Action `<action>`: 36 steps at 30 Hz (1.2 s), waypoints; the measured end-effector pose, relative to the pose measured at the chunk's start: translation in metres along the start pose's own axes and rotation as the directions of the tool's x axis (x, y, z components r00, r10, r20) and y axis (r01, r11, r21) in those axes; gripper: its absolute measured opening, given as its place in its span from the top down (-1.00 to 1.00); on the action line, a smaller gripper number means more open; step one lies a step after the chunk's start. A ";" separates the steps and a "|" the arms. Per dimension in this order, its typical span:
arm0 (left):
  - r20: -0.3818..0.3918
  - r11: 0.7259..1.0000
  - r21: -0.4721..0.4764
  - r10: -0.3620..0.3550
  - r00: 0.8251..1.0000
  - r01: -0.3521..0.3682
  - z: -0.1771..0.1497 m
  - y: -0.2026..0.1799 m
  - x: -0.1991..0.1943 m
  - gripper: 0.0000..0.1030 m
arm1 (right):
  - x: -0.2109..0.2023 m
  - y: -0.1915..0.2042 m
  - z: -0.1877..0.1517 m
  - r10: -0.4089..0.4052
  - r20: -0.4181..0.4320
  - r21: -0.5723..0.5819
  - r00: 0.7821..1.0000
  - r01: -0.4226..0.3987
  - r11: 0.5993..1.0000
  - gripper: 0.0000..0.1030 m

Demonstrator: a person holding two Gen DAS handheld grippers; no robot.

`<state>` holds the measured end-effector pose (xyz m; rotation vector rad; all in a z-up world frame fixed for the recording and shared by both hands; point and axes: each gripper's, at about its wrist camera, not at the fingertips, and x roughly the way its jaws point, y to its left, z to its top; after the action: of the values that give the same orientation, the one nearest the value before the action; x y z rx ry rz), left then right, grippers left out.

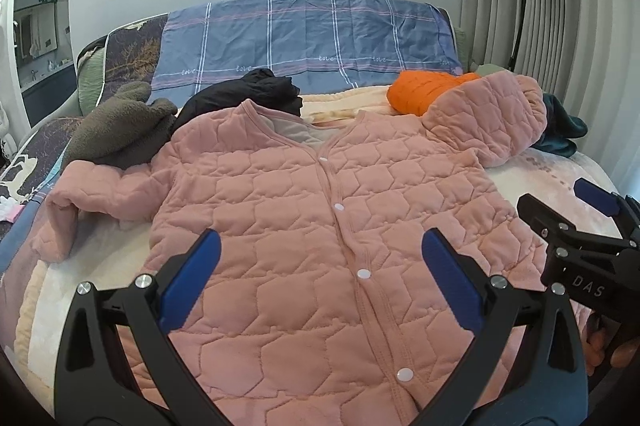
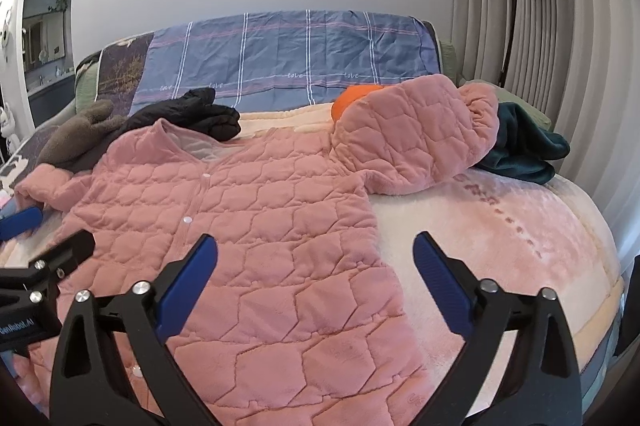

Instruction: Fold large clothes

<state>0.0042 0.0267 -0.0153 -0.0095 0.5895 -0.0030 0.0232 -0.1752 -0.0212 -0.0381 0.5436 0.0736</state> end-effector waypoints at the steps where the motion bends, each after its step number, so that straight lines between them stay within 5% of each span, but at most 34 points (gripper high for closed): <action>1: 0.000 1.000 -0.002 0.001 1.000 -0.001 0.000 0.000 0.000 -0.96 | 0.000 0.000 0.000 0.000 -0.001 0.002 1.000 0.000 1.000 -0.85; 17: -0.002 1.000 0.022 -0.022 1.000 0.022 -0.006 -0.003 0.000 -0.96 | 0.002 0.003 -0.002 -0.001 -0.015 0.001 1.000 0.001 1.000 -0.68; 24: 0.012 1.000 0.022 -0.020 1.000 0.020 -0.005 -0.003 0.000 -0.95 | 0.006 0.002 0.000 -0.008 -0.039 0.014 0.999 0.008 1.000 -0.37; 36: 0.002 1.000 0.012 -0.028 1.000 0.028 -0.008 -0.002 0.003 -0.91 | 0.010 0.004 -0.002 0.010 -0.053 0.012 0.999 -0.009 1.000 -0.36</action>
<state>0.0028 0.0251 -0.0235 -0.0062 0.5875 -0.0337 0.0306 -0.1704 -0.0277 -0.0263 0.5977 0.0790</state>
